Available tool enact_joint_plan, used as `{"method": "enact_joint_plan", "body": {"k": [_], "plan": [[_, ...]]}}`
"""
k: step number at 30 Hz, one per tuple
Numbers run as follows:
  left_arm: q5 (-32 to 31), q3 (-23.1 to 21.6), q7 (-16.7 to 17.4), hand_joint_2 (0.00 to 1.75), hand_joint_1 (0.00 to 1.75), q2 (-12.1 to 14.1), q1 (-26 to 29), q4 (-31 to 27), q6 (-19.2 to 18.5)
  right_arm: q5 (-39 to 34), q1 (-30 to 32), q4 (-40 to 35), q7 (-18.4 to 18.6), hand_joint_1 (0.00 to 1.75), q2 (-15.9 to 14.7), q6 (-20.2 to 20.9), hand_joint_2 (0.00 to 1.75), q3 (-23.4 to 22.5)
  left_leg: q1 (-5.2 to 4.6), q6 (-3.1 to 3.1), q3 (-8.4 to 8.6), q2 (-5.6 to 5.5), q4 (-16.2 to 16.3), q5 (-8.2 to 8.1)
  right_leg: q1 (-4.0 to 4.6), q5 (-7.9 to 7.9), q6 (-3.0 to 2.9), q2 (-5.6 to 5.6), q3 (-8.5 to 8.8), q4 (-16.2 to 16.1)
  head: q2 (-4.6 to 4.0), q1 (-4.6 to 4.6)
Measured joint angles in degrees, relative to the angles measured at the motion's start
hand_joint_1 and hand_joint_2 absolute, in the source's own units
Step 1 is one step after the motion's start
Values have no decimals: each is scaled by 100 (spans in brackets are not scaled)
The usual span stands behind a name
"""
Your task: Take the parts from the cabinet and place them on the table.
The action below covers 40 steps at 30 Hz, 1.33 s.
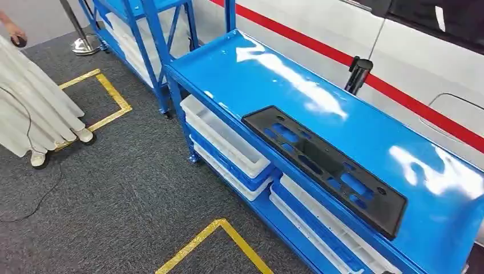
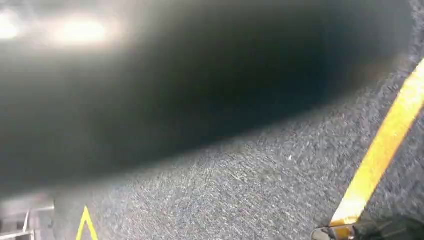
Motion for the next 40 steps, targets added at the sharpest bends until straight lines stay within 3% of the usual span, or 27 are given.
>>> {"method": "enact_joint_plan", "body": {"k": [1, 2, 3, 4, 6, 7, 8, 11, 12, 13, 14, 16, 17, 19, 21, 22, 23, 27, 28, 30, 32, 33, 34, 36, 37, 38, 40], "plan": [[0, 0, 7, 175, 0, 7, 13, 0, -2, 0, -7, 0, 0, 0, 2, 0, 0, 0, -1, -19, -272, -52, 559, -240, 27, -2, -4, 52, -1, 2, 0, -6], [0, 0, 9, 175, 0, 7, 20, 0, -2, 0, -5, 0, 0, 0, 7, 0, 0, 0, 0, -29, -430, -62, 843, -293, 43, -3, -5, 118, -2, 5, 0, -13], [0, 0, 11, 175, 0, 7, 26, 0, -2, 0, -2, 0, 0, 0, 11, 0, 0, 0, 3, -33, -433, -61, 802, -183, 46, -7, -6, 178, 5, 12, 0, -2], [-13, 2, 11, 175, 0, 9, 27, 0, -2, 0, 0, 0, 2, 0, 15, -4, 0, 0, 5, -37, -319, -62, 532, 33, 43, -15, -15, 232, 14, 28, 0, -13], [-35, 0, 9, 175, 0, 24, 25, 0, -11, -11, -4, 2, 22, 0, 33, -28, 0, 0, 43, -58, 162, -135, -501, 600, 18, -70, 41, 364, 23, 102, 0, -13], [-44, 0, 9, 175, 0, 22, 26, 2, -24, -17, -5, 0, 31, 0, 31, -48, 0, 0, 65, -63, 267, -312, -693, 524, 38, -94, 79, 403, -13, 132, 0, -22], [-57, -2, 9, 175, 0, 17, 22, 4, -37, -20, -16, 0, 46, 0, 28, -66, 0, 0, 55, -32, 263, -336, -778, 521, 102, -119, 113, 437, -86, 223, 0, -33], [-77, -13, -2, 175, 0, 15, 6, 4, -48, -35, 24, 0, 66, 0, 37, -114, 0, -2, -54, 97, 238, -241, -764, 544, 76, -86, 205, 508, -156, 171, 0, -33], [-81, -13, -2, 175, 0, 9, 10, 4, -50, -35, 29, 2, 74, 0, 33, -127, 0, -2, -17, 173, 256, -183, -824, 582, 85, -121, 247, 484, -197, 218, 0, -33], [-83, -13, -2, 175, 0, 13, 7, 2, -50, -35, 28, 2, 83, 0, 37, -142, 0, -2, -35, 213, 263, -164, -849, 596, 60, -198, 249, 267, -263, 380, 0, -28], [-83, -15, -2, 175, 0, 13, 3, 2, -50, -35, 13, 2, 85, 0, 42, -157, 0, -2, -36, 272, 255, -113, -855, 598, 51, -383, 221, 146, -456, 742, 0, 0], [-83, -15, 4, 175, 0, 13, 10, 4, -55, -33, -7, 2, 114, 0, 55, -181, 0, -2, -37, 287, 223, -11, -859, 602, 41, -761, 201, 103, -953, 1679, 0, 11], [-83, -15, 7, 175, 0, 9, 18, 4, -61, -29, -6, 2, 133, 0, 55, -194, 0, -2, -41, 288, 212, 32, -855, 605, 37, -846, 229, 100, -1109, 2009, 0, 40], [-83, -15, 17, 175, 0, -7, 22, 4, -61, -6, 8, 2, 221, 0, 48, -230, 0, -2, -46, 287, 211, 116, -855, 608, 40, -705, 311, 87, -971, 1813, 0, 39], [-81, -15, 22, 175, 0, -20, 19, 4, -61, 2, 13, 2, 251, 0, 39, -251, 0, -4, -47, 273, 229, 188, -857, 614, 42, -337, 361, -26, -389, 755, 0, 48], [-77, -15, 24, 175, 0, -31, 19, 4, -59, 4, -2, 2, 260, 0, 35, -254, 0, -2, -45, 261, 243, 228, -858, 618, 79, -223, 315, -231, -91, 248, 0, 53], [-76, -15, 26, 175, 0, -44, 21, 4, -59, 11, -23, 2, 264, 0, 22, -256, 0, -2, -81, 211, 249, 265, -846, 605, 156, -194, 256, -308, -93, 134, 0, 39], [-77, -15, 31, 175, 0, -79, 3, 4, -59, 20, -1, 2, 271, 0, 22, -267, 0, -2, -61, 58, 316, 402, -913, 621, 175, -112, 90, -143, -95, 51, 0, 64], [-76, -15, 31, 175, 0, -65, 5, 2, -57, 22, 5, 4, 273, 0, 35, -269, 0, -2, -31, 34, 286, 247, -821, 553, -13, -52, 40, -102, 20, -5, 0, 30], [-77, -15, 31, 175, 0, -55, 11, 4, -55, 22, -1, 2, 275, 0, 42, -280, 0, -4, -25, 27, 29, 17, -173, 82, 24, -54, -50, -49, 29, 0, 0, 9], [-77, -15, 39, 175, 0, -37, 38, 4, -57, 22, -8, 2, 278, 0, 46, -282, 0, -4, -23, -22, -354, -59, 680, -298, 55, -58, -57, 46, 30, 3, 0, 9], [-74, -15, 42, 175, 0, -37, 44, 4, -57, 22, -5, 2, 278, 0, 48, -282, 0, -4, -20, -34, -421, -59, 827, -293, 57, -59, -56, 101, 36, 9, 0, 13], [-74, -15, 42, 175, 0, -37, 45, 4, -57, 22, -2, 4, 278, 0, 48, -280, 0, -2, -4, -52, -351, -57, 668, -125, 50, -62, -54, 169, 45, 25, 0, 9], [-74, -15, 42, 175, 0, -24, 42, 2, -57, 20, -5, 4, 280, 0, 59, -280, 0, -4, 49, -87, 70, -89, -177, 385, 22, -103, -10, 308, 67, 81, 0, 11], [-74, -15, 44, 175, 0, -24, 44, 2, -55, 26, -4, 4, 280, 0, 59, -280, 0, -4, 97, -115, 276, -222, -632, 557, 19, -148, 37, 365, 49, 143, 0, -4], [-63, -13, 50, 175, 0, -33, 49, 9, -57, 41, -12, 4, 289, 0, 50, -282, 0, -2, 86, -125, 330, -377, -727, 456, 92, -179, 84, 404, -10, 221, 0, -28], [-22, -13, 50, 175, 0, -37, 29, 7, -44, 94, -1, 4, 324, 0, 46, -284, 0, 7, 25, -27, 281, -314, -710, 442, 92, -166, 153, 460, -110, 231, 0, 2]]}}
